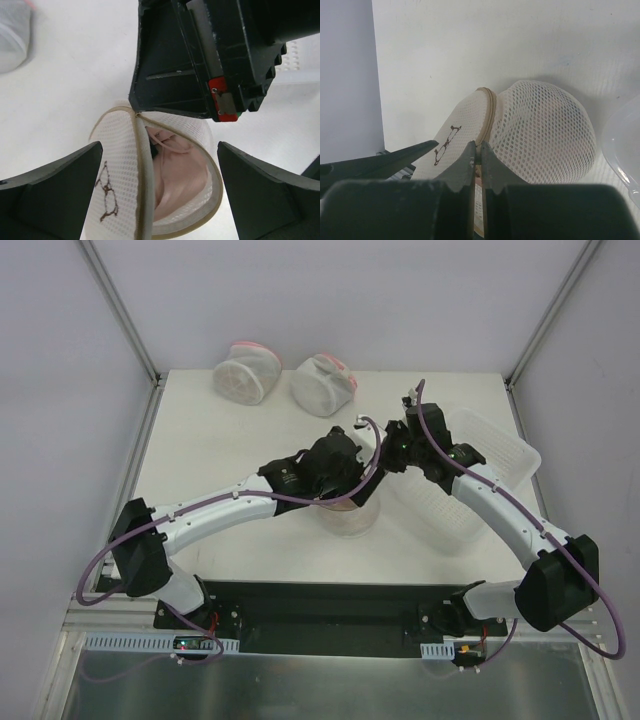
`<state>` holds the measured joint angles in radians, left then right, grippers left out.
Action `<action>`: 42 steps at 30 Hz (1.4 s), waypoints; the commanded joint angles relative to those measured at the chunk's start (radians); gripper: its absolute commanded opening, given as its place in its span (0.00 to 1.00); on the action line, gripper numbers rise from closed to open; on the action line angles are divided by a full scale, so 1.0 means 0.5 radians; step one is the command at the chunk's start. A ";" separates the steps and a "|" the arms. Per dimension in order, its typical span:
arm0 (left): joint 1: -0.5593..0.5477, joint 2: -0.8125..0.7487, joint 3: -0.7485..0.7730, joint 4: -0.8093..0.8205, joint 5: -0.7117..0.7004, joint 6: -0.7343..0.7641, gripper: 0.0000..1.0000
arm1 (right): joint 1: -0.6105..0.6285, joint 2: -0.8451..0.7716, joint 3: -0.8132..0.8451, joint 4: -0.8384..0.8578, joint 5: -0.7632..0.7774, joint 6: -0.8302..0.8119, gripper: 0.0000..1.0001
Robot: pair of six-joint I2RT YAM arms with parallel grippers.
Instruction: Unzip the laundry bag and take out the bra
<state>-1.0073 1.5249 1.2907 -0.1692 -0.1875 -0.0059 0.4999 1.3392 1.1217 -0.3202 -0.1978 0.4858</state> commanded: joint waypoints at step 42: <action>-0.151 -0.071 -0.044 -0.011 -0.264 -0.304 0.00 | -0.082 -0.046 0.024 0.002 -0.012 -0.014 0.02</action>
<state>-1.0737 1.6127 1.3060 -0.1822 -0.4068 -0.2058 0.4862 1.3392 1.1217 -0.3347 -0.2081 0.4854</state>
